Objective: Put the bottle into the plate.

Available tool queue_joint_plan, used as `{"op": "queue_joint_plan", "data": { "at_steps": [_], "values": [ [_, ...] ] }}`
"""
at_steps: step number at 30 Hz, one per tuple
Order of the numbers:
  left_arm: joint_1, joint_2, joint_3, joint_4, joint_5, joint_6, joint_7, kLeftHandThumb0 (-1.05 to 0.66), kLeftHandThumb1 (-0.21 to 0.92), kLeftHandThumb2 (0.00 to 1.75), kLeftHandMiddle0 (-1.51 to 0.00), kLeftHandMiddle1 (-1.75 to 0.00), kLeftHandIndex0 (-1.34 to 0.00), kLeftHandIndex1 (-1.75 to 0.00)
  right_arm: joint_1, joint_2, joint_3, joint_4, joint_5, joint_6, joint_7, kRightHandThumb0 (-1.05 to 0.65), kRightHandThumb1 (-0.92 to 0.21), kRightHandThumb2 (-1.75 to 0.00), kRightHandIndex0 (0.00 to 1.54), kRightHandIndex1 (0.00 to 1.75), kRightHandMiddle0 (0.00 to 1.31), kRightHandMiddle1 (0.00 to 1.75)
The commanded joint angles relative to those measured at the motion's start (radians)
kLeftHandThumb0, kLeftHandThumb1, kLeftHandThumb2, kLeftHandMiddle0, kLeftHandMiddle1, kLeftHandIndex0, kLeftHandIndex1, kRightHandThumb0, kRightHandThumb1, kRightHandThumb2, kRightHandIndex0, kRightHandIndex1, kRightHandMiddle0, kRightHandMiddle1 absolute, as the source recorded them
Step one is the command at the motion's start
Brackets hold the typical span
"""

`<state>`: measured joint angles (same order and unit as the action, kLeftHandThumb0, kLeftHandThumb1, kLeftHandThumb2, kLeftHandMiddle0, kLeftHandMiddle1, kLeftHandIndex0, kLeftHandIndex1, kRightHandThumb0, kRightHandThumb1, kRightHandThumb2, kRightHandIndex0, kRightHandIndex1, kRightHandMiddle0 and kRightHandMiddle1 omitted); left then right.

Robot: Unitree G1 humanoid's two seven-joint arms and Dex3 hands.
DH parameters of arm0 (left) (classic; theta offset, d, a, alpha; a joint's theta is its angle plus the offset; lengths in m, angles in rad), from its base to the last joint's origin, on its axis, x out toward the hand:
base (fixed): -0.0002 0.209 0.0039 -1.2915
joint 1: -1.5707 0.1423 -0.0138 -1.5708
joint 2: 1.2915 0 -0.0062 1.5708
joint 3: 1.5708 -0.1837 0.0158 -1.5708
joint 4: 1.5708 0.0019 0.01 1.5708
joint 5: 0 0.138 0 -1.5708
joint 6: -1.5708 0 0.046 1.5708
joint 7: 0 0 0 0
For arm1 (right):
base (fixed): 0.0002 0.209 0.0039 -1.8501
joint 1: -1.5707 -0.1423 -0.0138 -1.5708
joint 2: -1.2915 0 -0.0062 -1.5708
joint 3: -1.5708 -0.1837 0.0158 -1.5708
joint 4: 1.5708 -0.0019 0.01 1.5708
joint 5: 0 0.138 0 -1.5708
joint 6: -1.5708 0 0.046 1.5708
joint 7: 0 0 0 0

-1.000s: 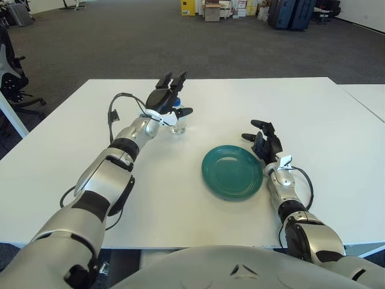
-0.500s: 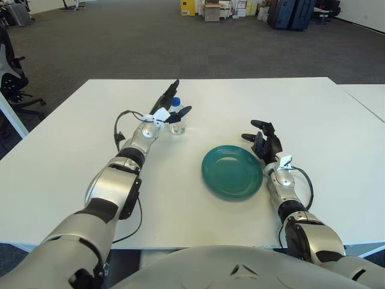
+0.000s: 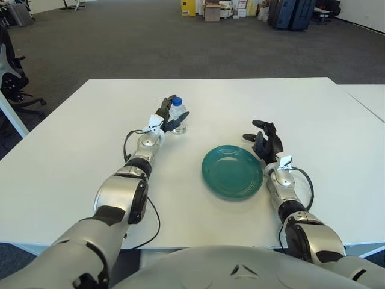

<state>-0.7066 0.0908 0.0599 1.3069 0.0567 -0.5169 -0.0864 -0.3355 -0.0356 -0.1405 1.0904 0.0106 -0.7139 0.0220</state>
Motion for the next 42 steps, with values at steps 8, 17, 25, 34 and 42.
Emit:
{"op": "queue_joint_plan", "data": {
  "at_steps": [8,17,25,34,42],
  "values": [
    [0.007,-0.011,0.031,0.002,-0.012,0.014,-0.027,-0.92,0.91,0.08,-0.16,-0.01,0.0,-0.56,0.12,0.027,-0.002,0.076,0.01,0.021,0.012,-0.62,-0.92,-0.82,0.49,0.89,0.06,1.11],
    [0.017,-0.015,0.029,0.006,0.001,0.01,-0.017,-0.89,0.92,0.12,-0.18,-0.02,0.0,-0.63,0.126,0.027,-0.009,0.071,0.021,0.017,0.032,-0.62,-0.92,-0.82,0.5,0.9,0.11,1.12],
    [0.03,-0.017,0.016,0.011,0.022,0.007,0.007,-0.89,0.92,0.18,-0.22,-0.03,0.0,-0.66,0.129,0.027,-0.02,0.071,0.03,0.02,0.05,-0.62,-0.92,-0.83,0.5,0.88,0.16,1.14],
    [0.035,-0.018,0.009,0.019,0.04,0.027,0.03,-0.9,0.92,0.19,-0.27,-0.05,0.0,-0.71,0.132,0.027,-0.033,0.073,0.033,0.014,0.064,-0.62,-0.92,-0.86,0.53,0.83,0.21,1.15],
    [0.032,-0.019,-0.002,0.024,0.058,0.056,0.047,-0.91,0.92,0.18,-0.29,-0.06,0.0,-0.73,0.133,0.023,-0.031,0.074,0.027,0.019,0.067,-0.66,-0.92,-0.9,0.53,0.8,0.23,1.15]
  ]
}}
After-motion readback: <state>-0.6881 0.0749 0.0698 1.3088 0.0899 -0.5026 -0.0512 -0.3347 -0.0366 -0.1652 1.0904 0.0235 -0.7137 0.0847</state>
